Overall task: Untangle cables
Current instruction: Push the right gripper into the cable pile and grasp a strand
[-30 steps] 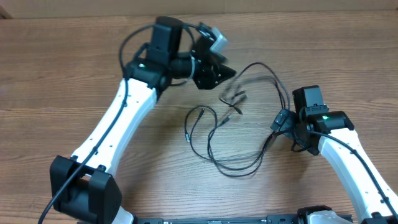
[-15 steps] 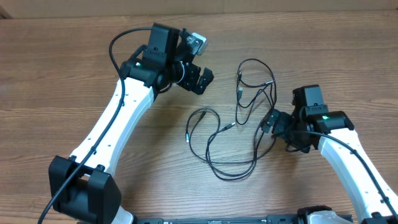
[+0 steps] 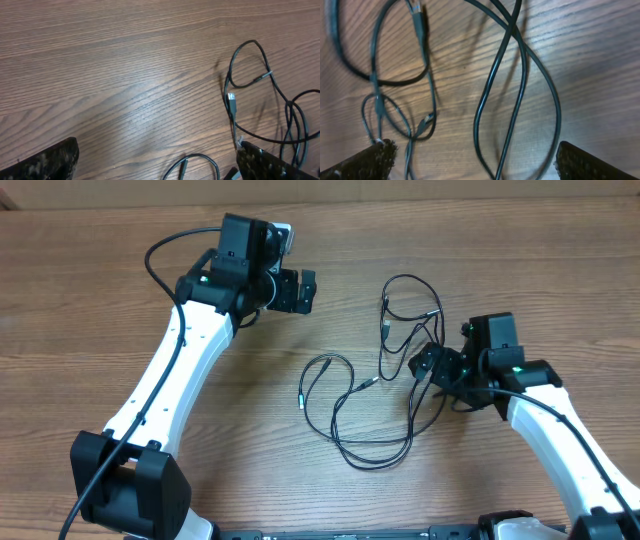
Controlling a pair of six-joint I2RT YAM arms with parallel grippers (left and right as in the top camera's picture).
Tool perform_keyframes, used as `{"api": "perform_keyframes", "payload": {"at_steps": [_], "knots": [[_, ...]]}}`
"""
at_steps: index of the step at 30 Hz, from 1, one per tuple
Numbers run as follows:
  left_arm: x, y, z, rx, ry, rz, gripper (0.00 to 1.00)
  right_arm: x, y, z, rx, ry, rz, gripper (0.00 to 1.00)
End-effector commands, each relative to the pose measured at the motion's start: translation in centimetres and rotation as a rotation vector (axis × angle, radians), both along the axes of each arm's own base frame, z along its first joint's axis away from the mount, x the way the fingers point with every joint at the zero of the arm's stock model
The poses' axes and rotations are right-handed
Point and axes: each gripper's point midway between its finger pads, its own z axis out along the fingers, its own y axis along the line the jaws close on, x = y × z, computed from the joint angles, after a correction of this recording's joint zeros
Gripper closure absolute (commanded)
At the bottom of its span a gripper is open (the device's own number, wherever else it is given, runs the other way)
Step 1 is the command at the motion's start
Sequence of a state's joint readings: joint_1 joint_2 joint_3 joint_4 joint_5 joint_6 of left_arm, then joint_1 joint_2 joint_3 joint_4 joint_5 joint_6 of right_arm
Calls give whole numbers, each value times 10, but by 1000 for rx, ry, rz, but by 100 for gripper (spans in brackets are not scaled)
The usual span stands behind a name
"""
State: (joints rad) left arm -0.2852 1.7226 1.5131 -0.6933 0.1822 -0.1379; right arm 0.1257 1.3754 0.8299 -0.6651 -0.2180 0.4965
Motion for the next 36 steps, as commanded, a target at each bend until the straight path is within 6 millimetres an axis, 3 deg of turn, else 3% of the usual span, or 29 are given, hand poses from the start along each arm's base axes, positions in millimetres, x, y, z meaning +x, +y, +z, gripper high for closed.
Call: {"api": "perform_keyframes", "payload": {"at_steps": [1,8,12,15,16,17,23,26,29,33,36], "knots": [[4,1,12,-12,-23,22,0,-6,7,-23,42,60,14,3],[4,1,12,-11,-22,22,0,9,20,-51,118,99,-10,36],[4,1,12,-11,-22,22,0,17,21,-62,117,93,-9,47],[4,1,12,-11,-22,22,0,18,20,-70,112,104,-11,69],[4,1,12,-11,-22,22,0,16,20,-75,111,119,-12,93],[4,1,12,-11,-22,22,0,15,20,-77,112,128,-12,96],[4,1,12,-11,-22,22,0,3,36,-76,206,184,28,96],[4,1,12,-11,-22,22,0,-4,55,-62,328,200,74,96],[4,1,12,-12,-23,22,0,-2,60,-49,365,172,96,96],[4,1,12,-11,-22,22,0,5,59,-19,359,66,112,96],[4,1,12,-11,-22,22,0,9,60,23,359,-77,153,96]]}}
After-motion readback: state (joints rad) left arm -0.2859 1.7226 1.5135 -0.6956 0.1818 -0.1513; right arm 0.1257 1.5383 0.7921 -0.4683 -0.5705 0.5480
